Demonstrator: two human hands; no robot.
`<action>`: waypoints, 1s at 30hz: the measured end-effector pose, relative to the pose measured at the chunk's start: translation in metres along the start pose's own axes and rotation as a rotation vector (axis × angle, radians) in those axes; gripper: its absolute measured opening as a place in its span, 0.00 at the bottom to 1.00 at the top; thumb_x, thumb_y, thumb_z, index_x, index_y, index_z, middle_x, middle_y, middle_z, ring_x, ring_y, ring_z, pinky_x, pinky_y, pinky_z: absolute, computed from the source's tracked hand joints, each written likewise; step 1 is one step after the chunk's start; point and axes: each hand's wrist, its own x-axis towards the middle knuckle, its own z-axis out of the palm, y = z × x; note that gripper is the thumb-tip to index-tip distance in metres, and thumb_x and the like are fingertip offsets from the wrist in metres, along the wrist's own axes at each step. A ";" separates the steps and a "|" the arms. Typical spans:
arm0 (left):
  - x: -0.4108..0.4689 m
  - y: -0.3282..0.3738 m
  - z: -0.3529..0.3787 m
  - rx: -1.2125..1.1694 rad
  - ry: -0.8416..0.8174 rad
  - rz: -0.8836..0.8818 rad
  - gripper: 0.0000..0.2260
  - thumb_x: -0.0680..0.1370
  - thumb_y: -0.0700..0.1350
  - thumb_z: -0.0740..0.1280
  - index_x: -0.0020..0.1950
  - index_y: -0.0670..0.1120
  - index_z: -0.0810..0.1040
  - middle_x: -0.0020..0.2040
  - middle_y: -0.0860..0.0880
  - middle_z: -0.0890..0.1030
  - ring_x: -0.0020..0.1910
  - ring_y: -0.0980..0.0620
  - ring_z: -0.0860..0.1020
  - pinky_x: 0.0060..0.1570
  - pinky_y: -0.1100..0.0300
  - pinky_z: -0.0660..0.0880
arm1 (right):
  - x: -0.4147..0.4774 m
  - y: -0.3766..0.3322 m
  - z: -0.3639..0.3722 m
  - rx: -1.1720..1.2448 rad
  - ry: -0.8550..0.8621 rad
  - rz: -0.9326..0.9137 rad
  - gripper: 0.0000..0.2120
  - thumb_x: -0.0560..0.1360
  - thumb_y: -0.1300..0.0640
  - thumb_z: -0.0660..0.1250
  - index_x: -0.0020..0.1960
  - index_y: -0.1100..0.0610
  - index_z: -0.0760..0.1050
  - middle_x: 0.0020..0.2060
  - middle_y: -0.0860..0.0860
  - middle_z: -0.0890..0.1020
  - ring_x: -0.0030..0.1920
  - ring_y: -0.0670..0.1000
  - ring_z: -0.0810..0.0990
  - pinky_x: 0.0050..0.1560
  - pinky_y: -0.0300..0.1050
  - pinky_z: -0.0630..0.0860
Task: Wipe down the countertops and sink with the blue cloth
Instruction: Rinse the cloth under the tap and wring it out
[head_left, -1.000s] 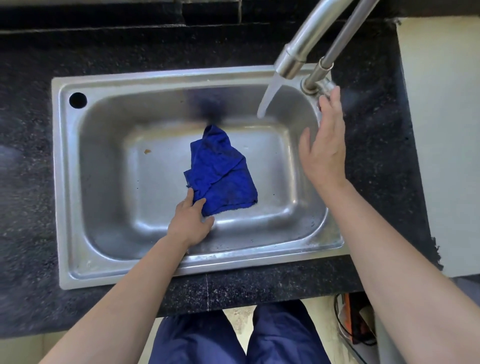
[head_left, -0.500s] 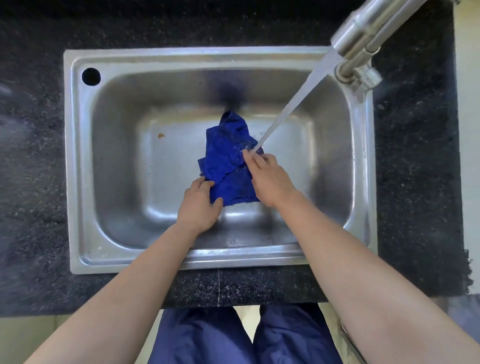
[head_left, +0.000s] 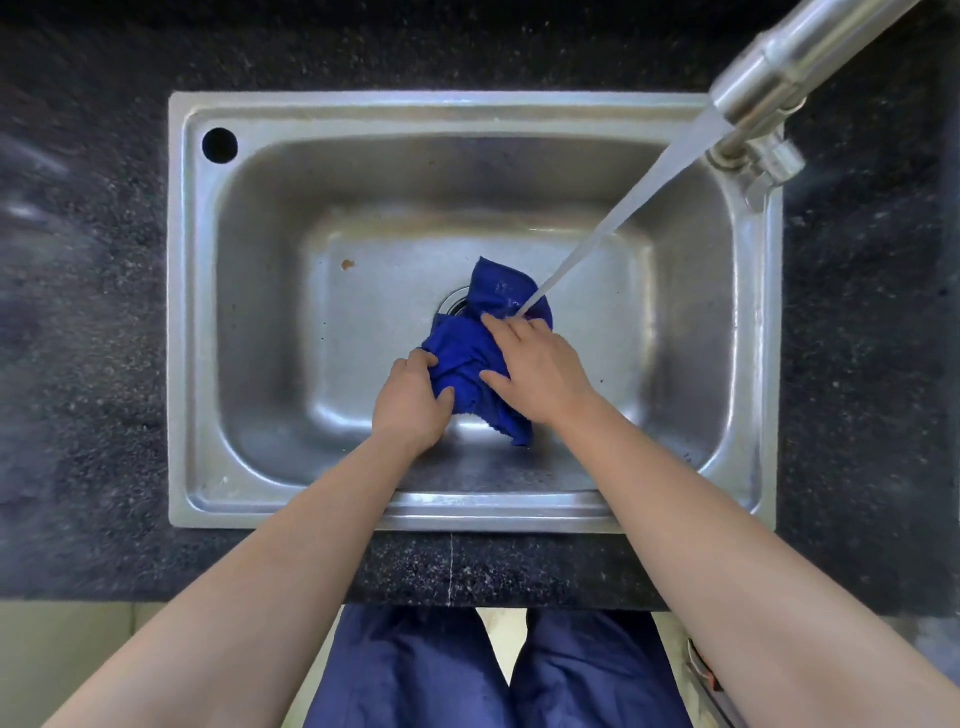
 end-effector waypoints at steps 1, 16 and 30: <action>0.002 0.001 0.001 -0.031 0.004 -0.023 0.20 0.78 0.45 0.67 0.67 0.43 0.67 0.59 0.45 0.75 0.53 0.45 0.77 0.50 0.56 0.72 | 0.003 -0.005 0.001 -0.023 -0.031 0.003 0.32 0.80 0.45 0.64 0.78 0.55 0.60 0.68 0.55 0.74 0.64 0.59 0.71 0.60 0.52 0.73; 0.017 0.027 -0.031 -0.058 0.269 0.222 0.07 0.77 0.45 0.68 0.54 0.49 0.80 0.52 0.47 0.81 0.52 0.45 0.79 0.50 0.55 0.73 | -0.036 0.025 -0.044 0.199 0.314 0.334 0.15 0.84 0.49 0.57 0.61 0.53 0.79 0.57 0.53 0.74 0.56 0.56 0.74 0.45 0.48 0.74; 0.015 0.008 -0.081 0.175 0.437 0.546 0.07 0.78 0.43 0.69 0.54 0.47 0.83 0.45 0.43 0.80 0.49 0.41 0.76 0.46 0.53 0.69 | -0.043 0.048 -0.063 0.119 0.244 0.421 0.16 0.85 0.50 0.53 0.61 0.57 0.75 0.58 0.57 0.77 0.57 0.60 0.77 0.51 0.51 0.73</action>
